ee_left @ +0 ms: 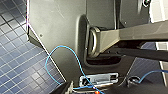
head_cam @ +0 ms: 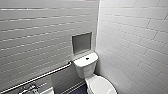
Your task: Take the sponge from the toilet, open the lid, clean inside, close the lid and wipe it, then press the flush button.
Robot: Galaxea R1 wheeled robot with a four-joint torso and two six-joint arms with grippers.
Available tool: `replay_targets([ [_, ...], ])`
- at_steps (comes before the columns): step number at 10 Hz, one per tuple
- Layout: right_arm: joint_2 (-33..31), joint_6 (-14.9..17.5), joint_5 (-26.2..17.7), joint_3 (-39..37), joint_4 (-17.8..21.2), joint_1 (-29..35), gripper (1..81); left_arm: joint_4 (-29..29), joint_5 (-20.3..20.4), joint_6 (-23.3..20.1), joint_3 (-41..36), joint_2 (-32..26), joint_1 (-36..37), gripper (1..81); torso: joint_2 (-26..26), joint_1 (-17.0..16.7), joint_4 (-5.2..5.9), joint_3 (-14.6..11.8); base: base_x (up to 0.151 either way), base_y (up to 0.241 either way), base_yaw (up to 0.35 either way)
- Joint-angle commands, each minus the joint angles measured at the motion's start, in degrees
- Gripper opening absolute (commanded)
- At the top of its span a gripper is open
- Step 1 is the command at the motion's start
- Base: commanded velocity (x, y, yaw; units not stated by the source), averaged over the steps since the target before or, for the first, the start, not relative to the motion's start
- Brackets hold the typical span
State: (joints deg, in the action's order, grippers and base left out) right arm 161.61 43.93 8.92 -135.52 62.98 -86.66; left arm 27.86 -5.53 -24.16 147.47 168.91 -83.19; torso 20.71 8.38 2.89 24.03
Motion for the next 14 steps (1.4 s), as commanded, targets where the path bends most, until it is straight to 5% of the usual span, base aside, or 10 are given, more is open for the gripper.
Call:
replay_targets([
  [1,-0.6,0.2,-5.0,0.5,-0.5,1.4,1.0,0.6,-4.5,-0.1,-0.1,-0.1,1.5,81.1,-5.4,-3.5,0.00,-5.4,0.000,0.000,0.000],
  [2,-0.6,0.2,-5.0,0.5,-0.5,1.4,1.0,0.6,-4.5,-0.1,-0.1,0.0,1.5,81.1,-7.6,-4.9,0.00,-7.5,0.000,0.000,0.000],
  [3,-0.6,0.2,-4.9,0.4,-0.5,1.3,1.0,0.6,-4.5,-0.1,-0.1,0.0,1.5,81.1,-3.6,-2.4,0.00,-9.4,0.000,0.000,0.000],
  [4,-0.6,0.2,-4.9,0.4,-0.5,1.4,1.0,0.6,-4.6,-0.1,-0.1,0.0,1.5,81.1,-5.8,-3.8,0.00,-5.9,0.000,0.000,0.000],
  [7,0.0,-0.1,-5.0,-1.1,0.3,1.7,1.0,0.5,-4.5,-0.1,0.2,0.2,1.5,81.1,-7.5,-5.0,0.00,-7.8,0.000,0.000,0.000],
  [11,2.6,-0.8,-11.4,-11.7,-0.8,1.8,1.0,0.5,-4.6,-0.1,0.6,0.5,1.8,81.1,-7.4,-5.1,0.00,-7.7,0.000,0.000,0.000],
  [12,3.0,-2.4,-12.8,-14.5,-3.1,1.0,1.0,0.5,-4.6,-0.1,0.6,0.7,1.8,81.1,-7.4,-5.1,0.00,-7.7,0.000,0.000,0.000],
  [13,4.2,-9.3,-9.0,-17.0,-6.2,0.8,1.0,0.5,-4.6,-0.1,0.6,0.8,1.8,81.1,-7.4,-5.1,0.00,-7.7,0.000,0.000,0.000],
  [14,4.4,-18.5,-8.5,-19.2,-17.0,0.4,1.0,0.5,-4.5,-0.2,0.6,0.8,1.8,81.1,-7.4,-5.1,0.00,-7.7,0.000,0.000,0.000],
])
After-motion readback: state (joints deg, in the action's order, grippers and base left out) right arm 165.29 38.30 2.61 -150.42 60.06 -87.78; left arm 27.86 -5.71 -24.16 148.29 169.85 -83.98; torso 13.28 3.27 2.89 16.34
